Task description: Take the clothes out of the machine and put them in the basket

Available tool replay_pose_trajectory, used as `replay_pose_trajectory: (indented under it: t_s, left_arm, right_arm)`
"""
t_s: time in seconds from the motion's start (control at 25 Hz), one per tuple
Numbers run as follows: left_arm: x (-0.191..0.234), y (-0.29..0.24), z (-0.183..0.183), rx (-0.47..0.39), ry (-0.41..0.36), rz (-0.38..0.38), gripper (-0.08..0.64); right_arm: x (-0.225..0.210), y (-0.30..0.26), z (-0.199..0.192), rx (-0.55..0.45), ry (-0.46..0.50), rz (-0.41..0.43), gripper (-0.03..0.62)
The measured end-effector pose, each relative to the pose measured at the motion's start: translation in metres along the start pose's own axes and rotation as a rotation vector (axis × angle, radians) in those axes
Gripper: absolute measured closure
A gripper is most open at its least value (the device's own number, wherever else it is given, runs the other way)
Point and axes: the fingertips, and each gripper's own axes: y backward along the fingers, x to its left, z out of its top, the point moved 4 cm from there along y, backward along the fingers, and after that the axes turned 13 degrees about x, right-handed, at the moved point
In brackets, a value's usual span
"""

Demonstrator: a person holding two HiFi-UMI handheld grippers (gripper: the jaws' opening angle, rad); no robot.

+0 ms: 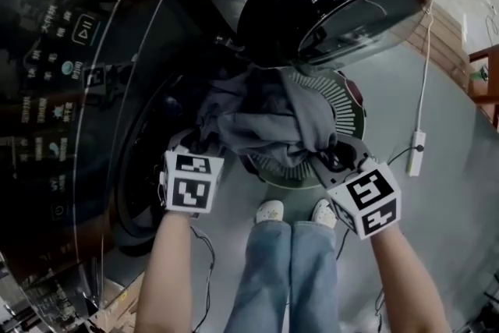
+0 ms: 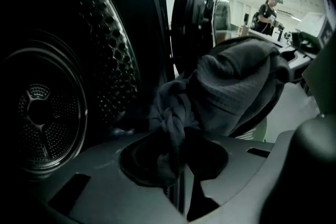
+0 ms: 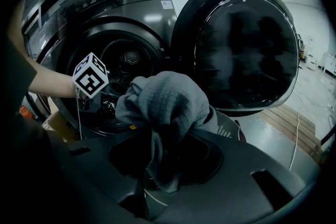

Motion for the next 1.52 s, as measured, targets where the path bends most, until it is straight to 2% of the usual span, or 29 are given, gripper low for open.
replay_pose_trajectory:
  t_s: [0.2,0.28,0.36,0.44,0.52,0.6,0.76,0.8,0.92,1.0,1.2,1.36,1.52]
  left_arm:
    - [-0.016,0.075,0.020,-0.135,-0.006,0.047,0.478]
    - [-0.028,0.106,0.031,-0.200,-0.012,0.026,0.479]
    - [-0.041,0.133,0.042,-0.264,0.003,-0.041,0.479]
    - [-0.054,0.155,0.052,-0.320,0.046,-0.142,0.479]
    - [-0.066,0.170,0.060,-0.360,0.096,-0.238,0.479]
    - [-0.077,0.180,0.066,-0.384,0.123,-0.300,0.479]
    - [-0.089,0.188,0.075,-0.403,0.120,-0.330,0.479]
    - [-0.091,0.188,0.077,-0.407,0.119,-0.337,0.480]
    - [-0.097,0.187,0.082,-0.418,0.109,-0.349,0.480]
    - [-0.103,0.185,0.085,-0.415,0.082,-0.352,0.480]
    - [-0.132,0.175,0.091,-0.381,-0.002,-0.386,0.480]
    - [-0.147,0.157,0.098,-0.358,0.029,-0.439,0.480]
    - [-0.154,0.132,0.104,-0.306,0.037,-0.441,0.480]
  right_arm:
    - [-0.002,0.020,0.004,-0.012,-0.036,-0.022,0.477]
    - [-0.005,0.027,0.005,-0.019,-0.058,-0.041,0.476]
    - [-0.007,0.034,0.004,-0.018,-0.076,-0.061,0.476]
    - [-0.009,0.040,0.002,-0.016,-0.095,-0.072,0.474]
    - [-0.013,0.044,-0.002,-0.013,-0.121,-0.079,0.474]
    - [-0.016,0.044,-0.007,-0.005,-0.145,-0.078,0.471]
    - [-0.020,0.032,-0.016,0.038,-0.168,-0.071,0.440]
    - [-0.022,0.026,-0.019,0.063,-0.178,-0.076,0.403]
    - [-0.021,0.011,-0.031,0.143,-0.186,-0.088,0.185]
    - [-0.018,0.007,-0.039,0.171,-0.174,-0.091,0.125]
    - [-0.017,0.010,-0.052,0.174,-0.202,-0.065,0.108]
    - [-0.027,0.017,-0.063,0.158,-0.276,-0.051,0.109]
    - [-0.033,0.024,-0.071,0.161,-0.273,-0.046,0.109]
